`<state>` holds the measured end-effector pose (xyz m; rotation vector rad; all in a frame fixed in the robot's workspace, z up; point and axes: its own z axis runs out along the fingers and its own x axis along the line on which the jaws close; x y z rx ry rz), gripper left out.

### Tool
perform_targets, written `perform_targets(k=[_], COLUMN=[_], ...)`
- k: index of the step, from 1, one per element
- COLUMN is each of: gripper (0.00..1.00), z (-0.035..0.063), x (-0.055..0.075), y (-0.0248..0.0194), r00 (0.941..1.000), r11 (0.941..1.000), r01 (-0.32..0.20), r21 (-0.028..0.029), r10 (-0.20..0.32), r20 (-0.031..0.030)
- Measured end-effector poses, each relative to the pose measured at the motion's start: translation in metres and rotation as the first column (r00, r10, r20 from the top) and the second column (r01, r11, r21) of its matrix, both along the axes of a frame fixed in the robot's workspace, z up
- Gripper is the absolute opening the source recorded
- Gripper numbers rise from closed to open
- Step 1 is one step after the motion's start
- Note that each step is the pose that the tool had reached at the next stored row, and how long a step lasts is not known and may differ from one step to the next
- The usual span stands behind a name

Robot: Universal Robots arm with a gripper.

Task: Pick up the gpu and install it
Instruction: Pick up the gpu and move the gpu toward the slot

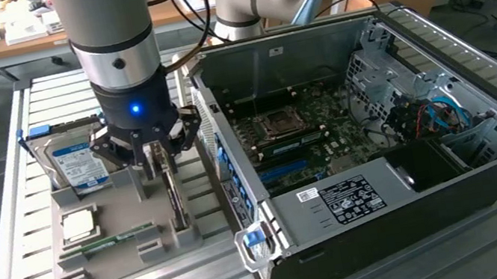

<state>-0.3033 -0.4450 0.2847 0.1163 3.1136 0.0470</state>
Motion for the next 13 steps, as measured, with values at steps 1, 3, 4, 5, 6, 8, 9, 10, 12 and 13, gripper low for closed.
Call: perform_targets(k=[1,3,4,5,6,8,9,10,12,13], gripper=[0.42,0.42,0.42,0.42,0.42,0.42,0.42,0.42,0.42,0.42], z=[0.0000,-0.0006,-0.0013,-0.0021,-0.0030,-0.0045,-0.0046,-0.0046,-0.0047,-0.0047], x=[0.0000,0.0001,0.0001,0.0000,0.0000,0.0000,0.0000,0.0000,0.0000,0.0000], y=[0.0000,0.0000,0.0000,0.0000,0.0000,0.0000,0.0000,0.0000,0.0000,0.0000], r00=[1.0000,1.0000,1.0000,1.0000,1.0000,1.0000,1.0000,1.0000,1.0000,1.0000], r11=[1.0000,1.0000,1.0000,1.0000,1.0000,1.0000,1.0000,1.0000,1.0000,1.0000], r01=[0.000,0.000,0.000,0.000,0.000,0.000,0.000,0.000,0.000,0.000], r21=[0.0000,0.0003,0.0004,0.0002,0.0001,0.0001,0.0000,-0.0001,0.0001,0.0001], r10=[0.000,0.000,0.000,0.000,0.000,0.000,0.000,0.000,0.000,0.000], r20=[-0.0001,0.0003,0.0004,0.0002,0.0001,0.0001,-0.0001,-0.0001,0.0001,0.0001])
